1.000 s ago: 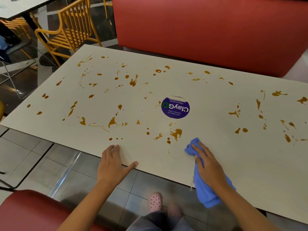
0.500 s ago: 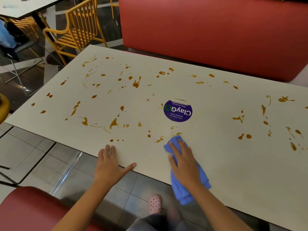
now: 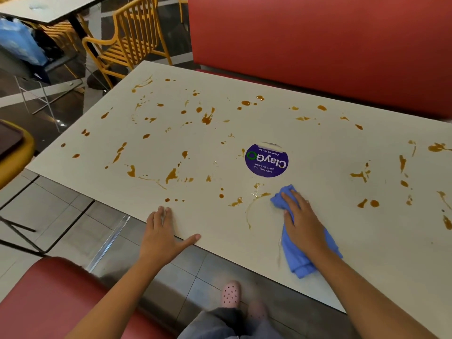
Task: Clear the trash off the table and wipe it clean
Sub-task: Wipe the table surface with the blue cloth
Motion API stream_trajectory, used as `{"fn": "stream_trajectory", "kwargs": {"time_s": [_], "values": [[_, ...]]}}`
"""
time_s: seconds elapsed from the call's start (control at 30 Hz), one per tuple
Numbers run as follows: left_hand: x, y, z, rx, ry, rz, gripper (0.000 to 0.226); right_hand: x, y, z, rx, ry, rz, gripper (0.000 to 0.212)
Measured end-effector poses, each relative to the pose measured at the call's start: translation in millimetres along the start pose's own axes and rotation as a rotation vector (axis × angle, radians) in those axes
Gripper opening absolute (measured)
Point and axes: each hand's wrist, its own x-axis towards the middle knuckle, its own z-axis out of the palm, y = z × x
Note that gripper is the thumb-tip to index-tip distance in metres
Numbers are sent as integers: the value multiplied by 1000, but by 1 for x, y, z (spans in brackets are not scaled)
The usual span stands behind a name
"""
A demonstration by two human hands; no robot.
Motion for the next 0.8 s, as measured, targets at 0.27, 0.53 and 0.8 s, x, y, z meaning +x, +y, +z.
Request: {"fn": "stream_trajectory", "kwargs": {"time_s": [0.27,0.53,0.8], "values": [[-2,-3,-2,-181,67,1,92,23,-58,40,9,21,38,44],[39,-66,-16,-1060,521,-545,49,8,-38,28,118,-166,-133,46],[100,-98,-38,-1672,172,-926,59,37,-65,47,12,121,121,40]]}}
